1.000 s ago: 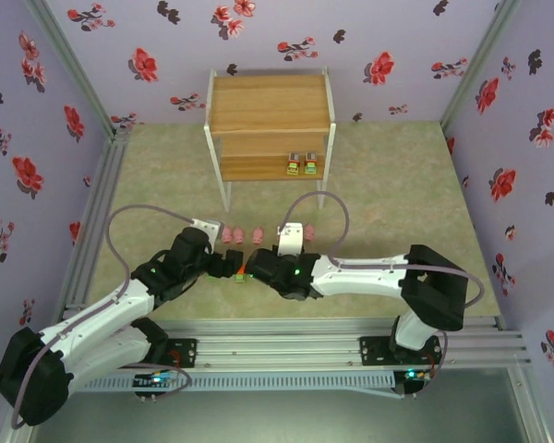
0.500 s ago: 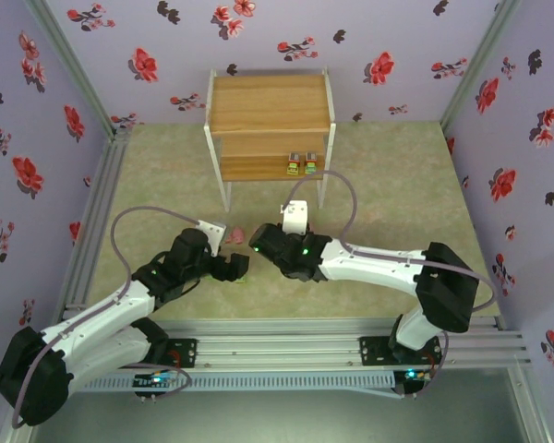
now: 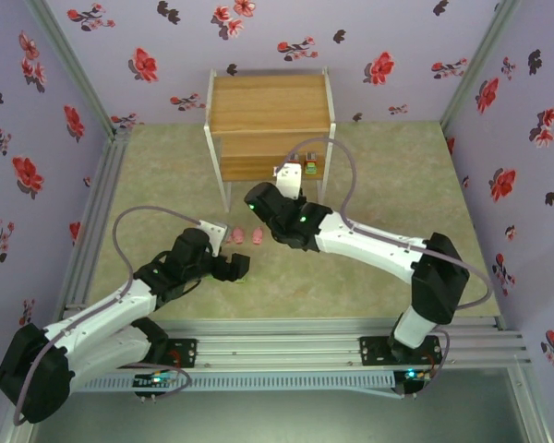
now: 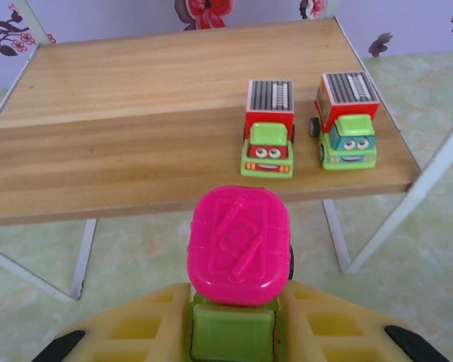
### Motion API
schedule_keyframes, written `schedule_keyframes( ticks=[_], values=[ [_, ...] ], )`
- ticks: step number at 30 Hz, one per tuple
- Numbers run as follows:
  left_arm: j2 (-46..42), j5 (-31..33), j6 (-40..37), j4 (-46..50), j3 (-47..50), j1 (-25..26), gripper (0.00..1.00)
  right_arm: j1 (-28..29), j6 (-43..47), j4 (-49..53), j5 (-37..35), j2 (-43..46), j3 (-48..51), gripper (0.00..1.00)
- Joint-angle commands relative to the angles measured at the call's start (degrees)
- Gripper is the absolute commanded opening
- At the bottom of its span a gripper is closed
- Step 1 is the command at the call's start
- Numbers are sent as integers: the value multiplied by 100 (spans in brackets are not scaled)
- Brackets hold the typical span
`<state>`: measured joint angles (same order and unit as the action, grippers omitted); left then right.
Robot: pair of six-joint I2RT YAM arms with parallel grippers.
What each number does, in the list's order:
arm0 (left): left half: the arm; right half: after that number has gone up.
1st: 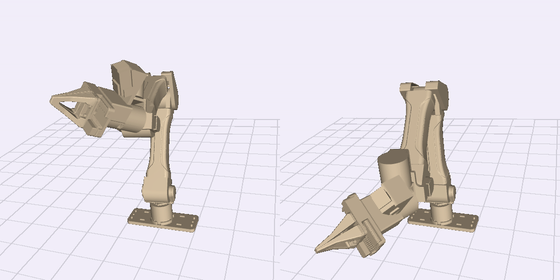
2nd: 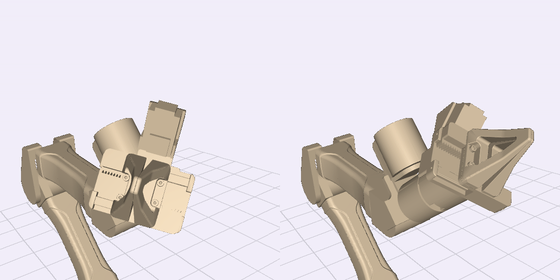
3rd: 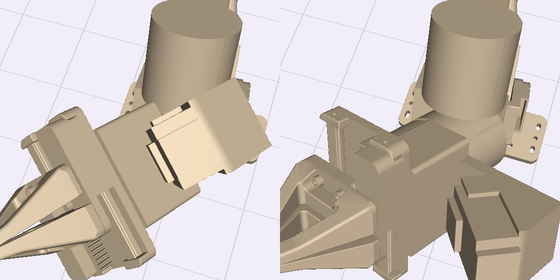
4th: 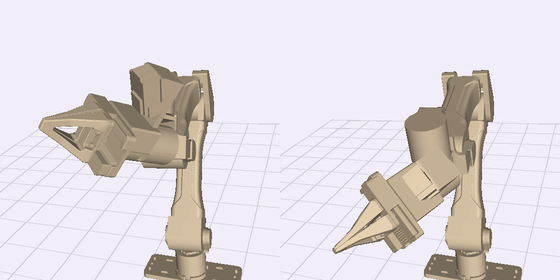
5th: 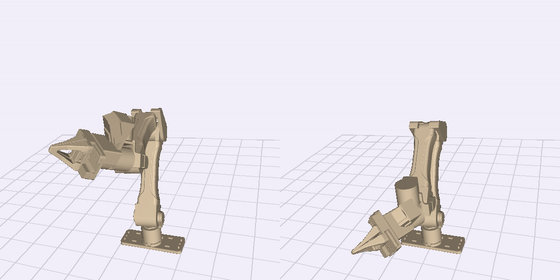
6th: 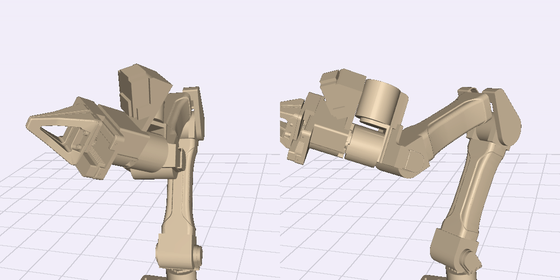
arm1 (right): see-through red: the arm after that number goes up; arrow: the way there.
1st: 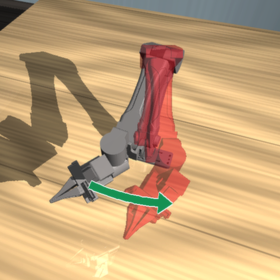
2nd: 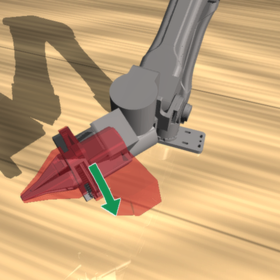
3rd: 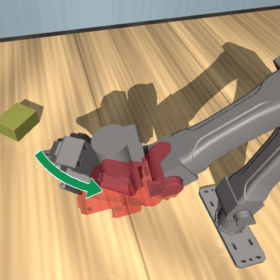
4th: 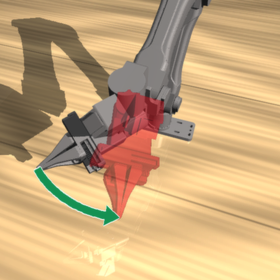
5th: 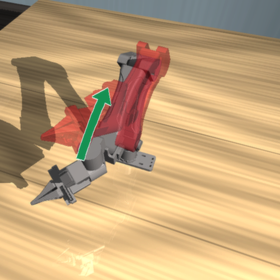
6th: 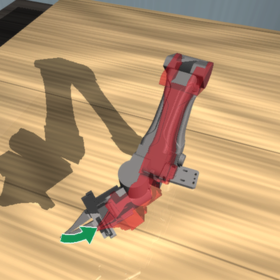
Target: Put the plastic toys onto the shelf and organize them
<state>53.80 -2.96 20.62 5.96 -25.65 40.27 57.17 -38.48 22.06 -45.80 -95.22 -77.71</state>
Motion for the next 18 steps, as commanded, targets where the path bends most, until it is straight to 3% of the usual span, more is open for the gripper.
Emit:
schedule_keyframes(
  ticks=[1,18],
  values=[
    [82,214,-113,-86,27,33,92,-193,237,-86,220,-252,-372,2],
    [249,446,-162,-42,-37,86,92,-640,398,75,721,-1266,-1558,2]
  ],
)
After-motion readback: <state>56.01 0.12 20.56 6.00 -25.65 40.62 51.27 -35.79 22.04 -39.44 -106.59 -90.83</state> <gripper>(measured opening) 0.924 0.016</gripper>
